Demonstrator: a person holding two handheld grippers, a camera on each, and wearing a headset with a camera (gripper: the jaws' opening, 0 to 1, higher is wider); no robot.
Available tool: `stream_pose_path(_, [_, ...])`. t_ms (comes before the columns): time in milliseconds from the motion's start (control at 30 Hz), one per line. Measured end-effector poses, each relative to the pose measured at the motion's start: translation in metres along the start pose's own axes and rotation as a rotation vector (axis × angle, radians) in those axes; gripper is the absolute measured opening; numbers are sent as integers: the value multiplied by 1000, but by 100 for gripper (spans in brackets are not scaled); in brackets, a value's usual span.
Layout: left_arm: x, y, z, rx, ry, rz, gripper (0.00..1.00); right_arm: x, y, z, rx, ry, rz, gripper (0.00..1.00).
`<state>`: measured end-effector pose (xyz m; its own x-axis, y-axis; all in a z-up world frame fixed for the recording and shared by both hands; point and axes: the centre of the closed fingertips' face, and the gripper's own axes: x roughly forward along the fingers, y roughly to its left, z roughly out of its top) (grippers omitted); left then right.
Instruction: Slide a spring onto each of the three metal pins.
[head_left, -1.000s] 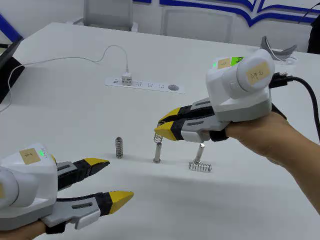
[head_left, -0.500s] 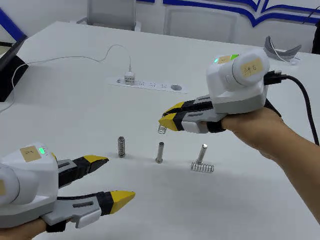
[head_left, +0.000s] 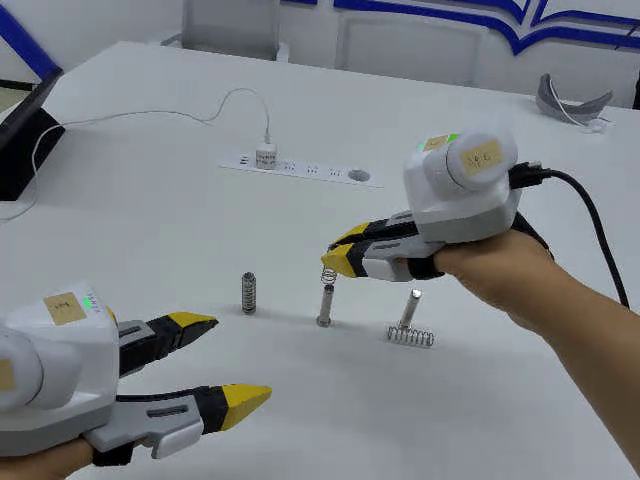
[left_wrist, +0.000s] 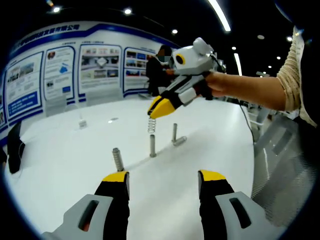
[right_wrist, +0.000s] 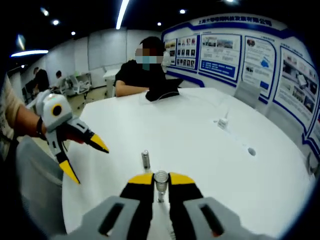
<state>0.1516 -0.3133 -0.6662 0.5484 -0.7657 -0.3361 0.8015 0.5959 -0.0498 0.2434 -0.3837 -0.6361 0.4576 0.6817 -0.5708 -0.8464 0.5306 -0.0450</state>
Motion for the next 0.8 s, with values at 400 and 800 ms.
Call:
stream_pose_path(400, [1,1,-3,-1,9,1,55,7,-1,-13,18,24,3,12])
stream_pose_path(800, [2,2,-3,-5,8,5,55,20,-2,-31,45,44,1,12])
